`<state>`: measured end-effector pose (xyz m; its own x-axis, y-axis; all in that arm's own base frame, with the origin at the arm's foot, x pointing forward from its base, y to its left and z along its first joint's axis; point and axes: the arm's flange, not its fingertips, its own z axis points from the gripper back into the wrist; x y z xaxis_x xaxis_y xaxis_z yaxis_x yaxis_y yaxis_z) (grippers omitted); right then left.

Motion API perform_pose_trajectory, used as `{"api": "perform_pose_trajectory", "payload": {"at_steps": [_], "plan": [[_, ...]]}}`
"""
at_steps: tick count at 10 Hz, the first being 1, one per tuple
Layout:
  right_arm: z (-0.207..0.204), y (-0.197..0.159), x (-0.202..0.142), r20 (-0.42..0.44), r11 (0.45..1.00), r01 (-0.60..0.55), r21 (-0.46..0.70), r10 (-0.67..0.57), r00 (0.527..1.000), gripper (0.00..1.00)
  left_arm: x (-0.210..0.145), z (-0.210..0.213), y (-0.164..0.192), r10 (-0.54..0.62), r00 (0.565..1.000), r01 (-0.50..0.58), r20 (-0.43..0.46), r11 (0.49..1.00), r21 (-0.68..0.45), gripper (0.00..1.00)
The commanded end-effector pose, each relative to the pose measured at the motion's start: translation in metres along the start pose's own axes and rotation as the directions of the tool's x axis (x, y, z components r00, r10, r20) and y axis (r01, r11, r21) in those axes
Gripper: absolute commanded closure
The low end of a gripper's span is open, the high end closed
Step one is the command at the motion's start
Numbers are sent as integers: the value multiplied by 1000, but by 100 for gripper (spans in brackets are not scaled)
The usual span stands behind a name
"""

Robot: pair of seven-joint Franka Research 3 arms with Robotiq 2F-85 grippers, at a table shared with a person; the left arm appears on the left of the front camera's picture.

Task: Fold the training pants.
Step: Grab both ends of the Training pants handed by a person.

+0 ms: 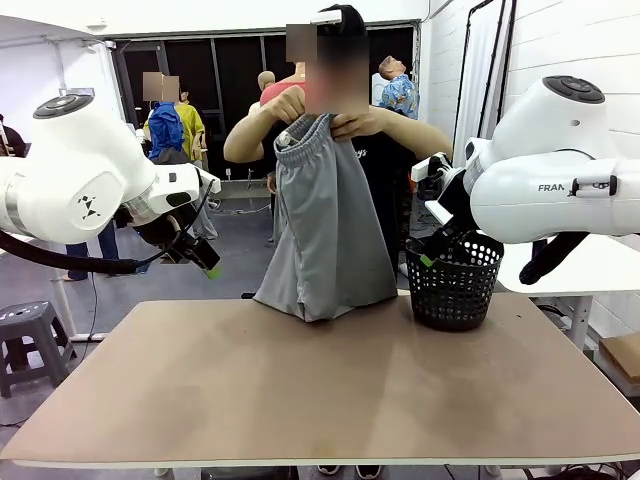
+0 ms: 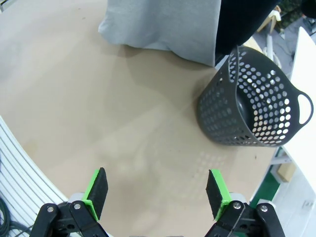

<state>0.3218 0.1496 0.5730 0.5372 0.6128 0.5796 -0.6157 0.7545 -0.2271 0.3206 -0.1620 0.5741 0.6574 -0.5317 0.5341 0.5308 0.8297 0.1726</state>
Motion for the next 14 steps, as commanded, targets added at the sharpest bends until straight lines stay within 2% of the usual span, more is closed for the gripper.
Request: {"api": "perform_pose_trajectory", "payload": {"at_steps": [1,14], "plan": [[0,0,0,4,1000,0,10,0,1000,0,1,0,0,1,1000,-1,1,1000,-4,0],[0,0,0,4,1000,0,10,0,1000,0,1,0,0,1,1000,-1,1,1000,-4,0]]}}
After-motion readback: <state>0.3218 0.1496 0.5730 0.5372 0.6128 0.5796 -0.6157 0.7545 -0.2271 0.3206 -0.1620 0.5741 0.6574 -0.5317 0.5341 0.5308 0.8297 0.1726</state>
